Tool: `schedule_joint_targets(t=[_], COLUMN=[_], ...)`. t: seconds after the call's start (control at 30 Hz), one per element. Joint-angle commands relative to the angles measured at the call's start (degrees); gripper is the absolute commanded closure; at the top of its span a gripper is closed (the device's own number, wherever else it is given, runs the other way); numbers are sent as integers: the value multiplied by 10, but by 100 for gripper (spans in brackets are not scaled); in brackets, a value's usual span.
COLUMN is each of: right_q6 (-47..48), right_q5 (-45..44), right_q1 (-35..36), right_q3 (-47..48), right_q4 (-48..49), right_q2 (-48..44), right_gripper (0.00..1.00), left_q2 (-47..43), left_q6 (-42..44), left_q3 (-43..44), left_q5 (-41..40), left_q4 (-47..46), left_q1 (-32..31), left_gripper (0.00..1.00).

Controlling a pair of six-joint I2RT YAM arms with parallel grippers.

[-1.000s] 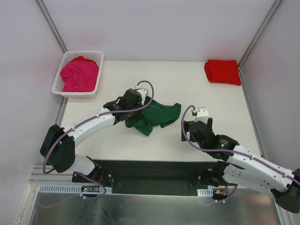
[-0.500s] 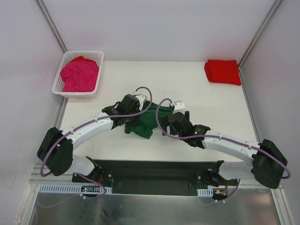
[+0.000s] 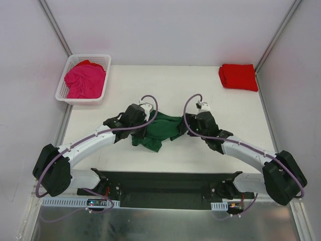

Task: Fold and stack the t-shirts
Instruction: Flatten out the tshirt

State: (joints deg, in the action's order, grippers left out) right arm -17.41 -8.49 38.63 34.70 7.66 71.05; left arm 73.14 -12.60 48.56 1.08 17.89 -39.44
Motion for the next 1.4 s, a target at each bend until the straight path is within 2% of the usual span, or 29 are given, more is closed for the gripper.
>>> schedule_joint_targets(t=[0.0,0.27,0.87,0.9,0.97,1.0,1.07,1.1,1.2,1.37], right_q6=[-45,-117,-110,-109,-105,-104,-100,-98,-84,-33], right_q5=[114,182,208,210,214,215,218,218,216,175], right_q1=[-30,-59,-58,-58,-58,-58,-58,-58,-56,-35], right_q3=[-16,-54,-18,-17,-13,-10,-9,-8,-6,7], right_q4=[71,165,205,208,214,214,213,212,191,113], right_q2=[-15,15,137,140,146,147,146,146,133,75], right_gripper=[4,4,3,18,35,50,69,85,99,99], left_q2=[-16,-16,-26,-27,-29,-29,-29,-28,-27,-28], left_q6=[-7,-9,-14,-15,-15,-15,-15,-15,-14,-8], left_q3=[2,-1,-10,-11,-14,-15,-17,-17,-16,-12], left_q5=[13,15,14,13,11,10,9,10,10,9], left_q4=[-9,-9,-9,-10,-9,-9,-9,-9,-9,-9], left_q1=[-6,-6,-6,-6,-7,-6,-6,-6,-7,-6], left_gripper=[100,100,100,100,100,100,100,100,100,100])
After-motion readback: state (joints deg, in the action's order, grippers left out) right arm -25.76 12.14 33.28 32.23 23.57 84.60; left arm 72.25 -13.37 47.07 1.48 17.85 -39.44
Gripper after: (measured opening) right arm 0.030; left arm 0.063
